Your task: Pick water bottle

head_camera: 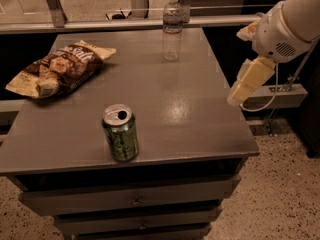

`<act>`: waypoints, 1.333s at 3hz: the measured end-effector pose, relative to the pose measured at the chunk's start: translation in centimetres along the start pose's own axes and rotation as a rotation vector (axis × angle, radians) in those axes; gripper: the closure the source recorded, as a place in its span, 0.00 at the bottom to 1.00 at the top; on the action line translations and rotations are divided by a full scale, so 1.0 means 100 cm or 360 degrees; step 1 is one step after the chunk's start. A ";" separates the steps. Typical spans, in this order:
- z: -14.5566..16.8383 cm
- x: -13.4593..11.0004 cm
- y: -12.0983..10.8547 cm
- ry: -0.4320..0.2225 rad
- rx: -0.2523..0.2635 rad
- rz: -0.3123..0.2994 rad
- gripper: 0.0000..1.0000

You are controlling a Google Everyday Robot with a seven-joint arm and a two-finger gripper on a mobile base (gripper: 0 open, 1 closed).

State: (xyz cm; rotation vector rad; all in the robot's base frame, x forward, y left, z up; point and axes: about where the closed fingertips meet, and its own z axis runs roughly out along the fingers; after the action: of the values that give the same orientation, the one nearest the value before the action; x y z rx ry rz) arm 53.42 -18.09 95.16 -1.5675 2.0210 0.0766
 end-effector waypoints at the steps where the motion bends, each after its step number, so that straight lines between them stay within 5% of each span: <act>1: 0.039 -0.030 -0.042 -0.0199 0.0039 0.0050 0.00; 2: 0.058 -0.053 -0.069 -0.0329 0.0065 0.0068 0.00; 3: 0.058 -0.053 -0.069 -0.0329 0.0065 0.0068 0.00; 4: 0.074 -0.054 -0.083 -0.0438 0.0140 0.0186 0.00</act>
Offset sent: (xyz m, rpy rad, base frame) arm 0.1308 0.0636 0.0033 0.2799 -0.1244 0.0090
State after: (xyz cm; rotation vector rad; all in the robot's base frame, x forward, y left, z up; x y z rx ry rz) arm 64.69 -13.13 93.98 -1.3062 1.8706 0.2328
